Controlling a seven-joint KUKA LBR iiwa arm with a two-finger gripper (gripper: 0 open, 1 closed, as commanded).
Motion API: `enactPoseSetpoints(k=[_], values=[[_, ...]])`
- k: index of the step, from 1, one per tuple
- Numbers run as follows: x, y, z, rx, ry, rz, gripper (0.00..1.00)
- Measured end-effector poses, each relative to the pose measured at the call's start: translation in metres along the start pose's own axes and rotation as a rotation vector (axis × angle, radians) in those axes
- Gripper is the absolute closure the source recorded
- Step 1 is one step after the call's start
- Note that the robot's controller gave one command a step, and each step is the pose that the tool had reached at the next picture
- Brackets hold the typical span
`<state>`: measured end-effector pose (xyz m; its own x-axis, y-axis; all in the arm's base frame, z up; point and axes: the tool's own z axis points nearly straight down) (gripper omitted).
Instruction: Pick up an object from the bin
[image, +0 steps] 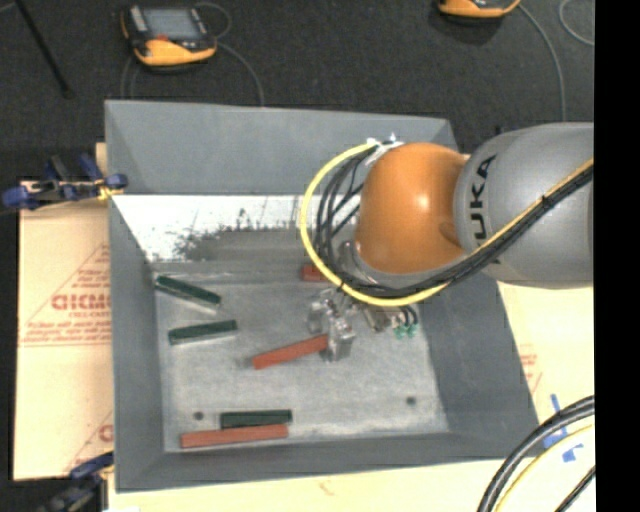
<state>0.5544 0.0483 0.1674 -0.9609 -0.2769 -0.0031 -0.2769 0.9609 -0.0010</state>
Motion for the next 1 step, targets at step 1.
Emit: enactPoseSetpoints(k=[1], values=[[-0.0071,-0.0072,-0.0611,0.001,-0.001,0.018,1.00]])
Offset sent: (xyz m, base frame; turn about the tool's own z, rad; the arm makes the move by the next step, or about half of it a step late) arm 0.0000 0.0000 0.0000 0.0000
